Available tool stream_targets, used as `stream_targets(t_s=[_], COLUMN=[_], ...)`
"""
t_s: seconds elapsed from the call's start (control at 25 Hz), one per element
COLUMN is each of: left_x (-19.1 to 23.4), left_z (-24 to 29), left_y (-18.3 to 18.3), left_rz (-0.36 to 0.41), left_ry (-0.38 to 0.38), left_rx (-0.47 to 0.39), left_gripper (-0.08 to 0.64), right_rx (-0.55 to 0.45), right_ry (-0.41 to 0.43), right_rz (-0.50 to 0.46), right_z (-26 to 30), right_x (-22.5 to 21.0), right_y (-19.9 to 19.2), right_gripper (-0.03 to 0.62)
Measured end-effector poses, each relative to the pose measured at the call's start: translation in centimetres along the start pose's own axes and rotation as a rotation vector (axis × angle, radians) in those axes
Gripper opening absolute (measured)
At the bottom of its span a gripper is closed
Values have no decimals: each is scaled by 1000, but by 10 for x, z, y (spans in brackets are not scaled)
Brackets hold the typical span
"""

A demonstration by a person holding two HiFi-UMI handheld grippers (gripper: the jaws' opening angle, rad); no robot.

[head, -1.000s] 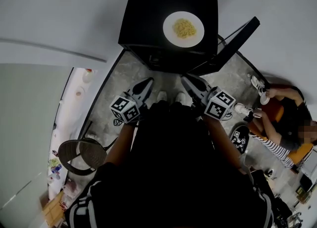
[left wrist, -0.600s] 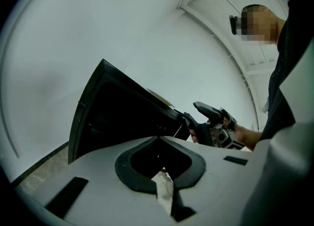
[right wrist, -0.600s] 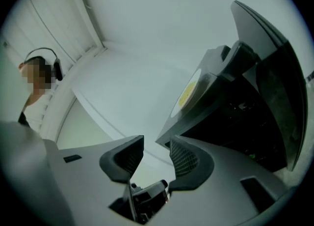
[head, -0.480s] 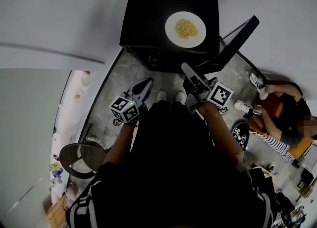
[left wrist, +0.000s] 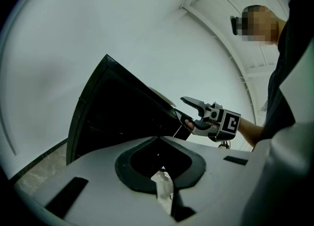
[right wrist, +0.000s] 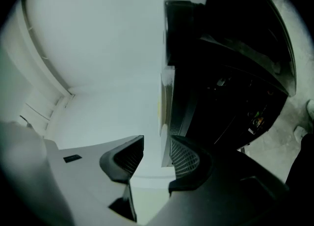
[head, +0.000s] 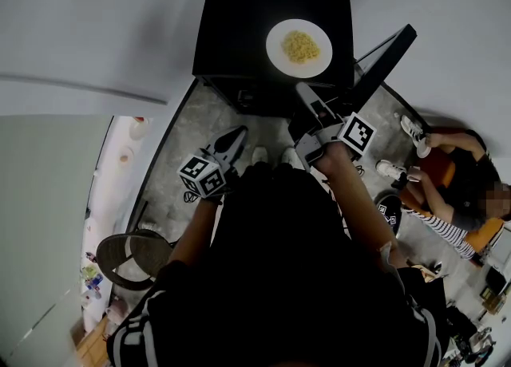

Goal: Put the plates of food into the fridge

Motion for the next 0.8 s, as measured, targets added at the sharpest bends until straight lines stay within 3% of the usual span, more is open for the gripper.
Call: stream_targets(t_s=[0.4, 0.52, 0.8], left_x=[-3, -2, -8], left_z=[2, 2, -1], left_y=[-2, -2, -3], left_rz=[-8, -11, -12], left_ry=[-7, -7, -12], left_rx=[0, 0, 4], left_gripper=[25, 25, 25], right_rx=[-57, -54, -20], right_ry=[-119, -133, -177], right_rz=[188, 217, 337], right_z=[11, 14, 11], right_x=[-9, -8, -12], right_y=[11, 11, 11], right_gripper=[161, 207, 209])
Point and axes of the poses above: the fingertips, and each gripper's own axes: z forward along the fingers, x to its left, y out of its top, the point moved 1 cm from there along -z, backward along the fingers, and after that the axes turned 13 degrees about -x, right-handed, at the moved point
